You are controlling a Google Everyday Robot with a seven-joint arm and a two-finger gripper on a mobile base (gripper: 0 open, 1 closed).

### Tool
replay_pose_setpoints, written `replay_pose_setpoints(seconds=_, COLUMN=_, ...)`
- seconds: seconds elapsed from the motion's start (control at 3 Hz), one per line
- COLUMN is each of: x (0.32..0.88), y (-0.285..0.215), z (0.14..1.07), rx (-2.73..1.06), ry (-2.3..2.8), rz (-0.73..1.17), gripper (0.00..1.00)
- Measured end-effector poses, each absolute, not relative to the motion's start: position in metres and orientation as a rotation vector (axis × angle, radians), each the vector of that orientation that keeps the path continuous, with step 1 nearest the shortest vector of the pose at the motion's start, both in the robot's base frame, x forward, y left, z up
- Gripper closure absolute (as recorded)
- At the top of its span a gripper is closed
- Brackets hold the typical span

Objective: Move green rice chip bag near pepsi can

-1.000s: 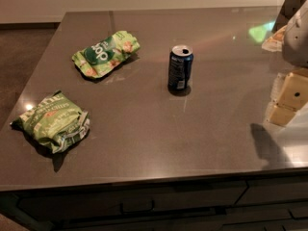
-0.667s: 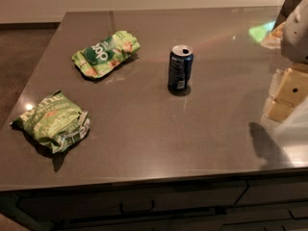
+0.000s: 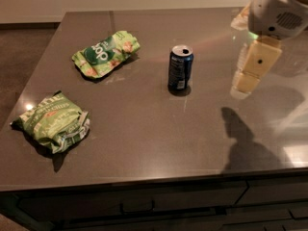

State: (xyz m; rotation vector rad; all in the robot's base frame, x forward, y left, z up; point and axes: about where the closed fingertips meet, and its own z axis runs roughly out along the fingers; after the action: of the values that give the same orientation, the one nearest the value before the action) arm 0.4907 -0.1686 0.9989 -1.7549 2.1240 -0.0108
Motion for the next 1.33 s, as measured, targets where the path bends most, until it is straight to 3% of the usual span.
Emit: replay_pose_setpoints(seconds=1.33, x=0.575, y=-0.043, z=1.010, rx=-1.819, ry=1.897, rz=0.184, gripper=0.00)
